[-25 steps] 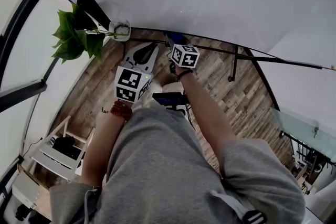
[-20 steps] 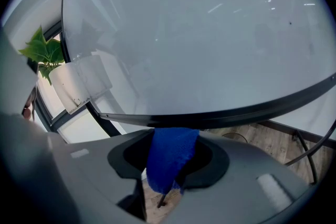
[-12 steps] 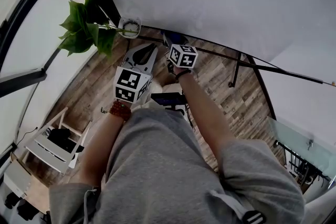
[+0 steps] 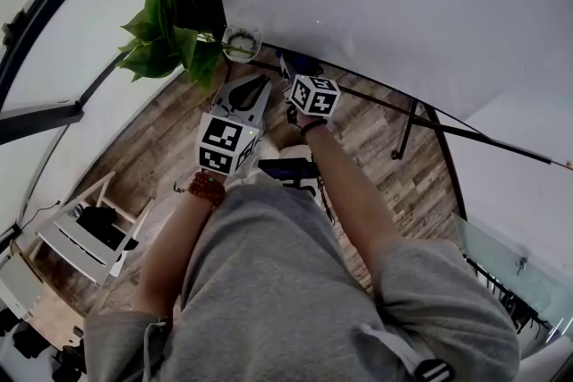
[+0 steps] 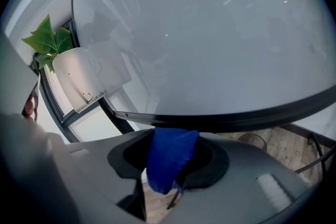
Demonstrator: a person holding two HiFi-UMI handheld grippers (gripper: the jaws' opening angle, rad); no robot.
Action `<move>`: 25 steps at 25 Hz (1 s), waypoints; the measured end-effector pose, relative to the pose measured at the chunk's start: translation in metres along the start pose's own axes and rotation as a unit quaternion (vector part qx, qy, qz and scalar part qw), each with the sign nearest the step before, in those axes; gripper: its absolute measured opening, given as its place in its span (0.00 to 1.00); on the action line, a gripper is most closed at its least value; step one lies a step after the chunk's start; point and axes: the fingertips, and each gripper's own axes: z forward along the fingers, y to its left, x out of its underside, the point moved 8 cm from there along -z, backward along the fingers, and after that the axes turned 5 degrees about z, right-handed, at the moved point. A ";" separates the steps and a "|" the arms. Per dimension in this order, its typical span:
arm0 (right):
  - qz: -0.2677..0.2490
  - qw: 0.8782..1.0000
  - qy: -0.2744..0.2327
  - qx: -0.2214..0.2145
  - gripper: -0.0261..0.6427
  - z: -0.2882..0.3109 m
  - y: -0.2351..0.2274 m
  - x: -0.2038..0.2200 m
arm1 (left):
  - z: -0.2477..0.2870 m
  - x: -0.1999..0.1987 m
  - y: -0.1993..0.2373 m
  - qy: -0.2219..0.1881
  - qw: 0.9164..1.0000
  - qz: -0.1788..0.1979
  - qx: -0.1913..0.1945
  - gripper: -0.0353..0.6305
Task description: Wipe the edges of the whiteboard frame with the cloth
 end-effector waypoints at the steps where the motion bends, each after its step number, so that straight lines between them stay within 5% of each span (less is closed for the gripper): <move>1: 0.000 1.000 0.001 -0.002 0.29 0.002 0.002 0.000 | -0.002 0.001 0.002 0.000 1.000 -0.002 -0.003 0.10; 18: -0.023 0.996 0.024 -0.080 0.29 0.033 0.042 0.008 | -0.022 0.015 0.022 0.004 0.999 -0.024 -0.044 0.10; 25: -0.103 0.962 0.144 -0.209 0.29 0.018 0.059 0.036 | -0.007 0.012 0.010 0.007 0.999 -0.024 -0.020 0.10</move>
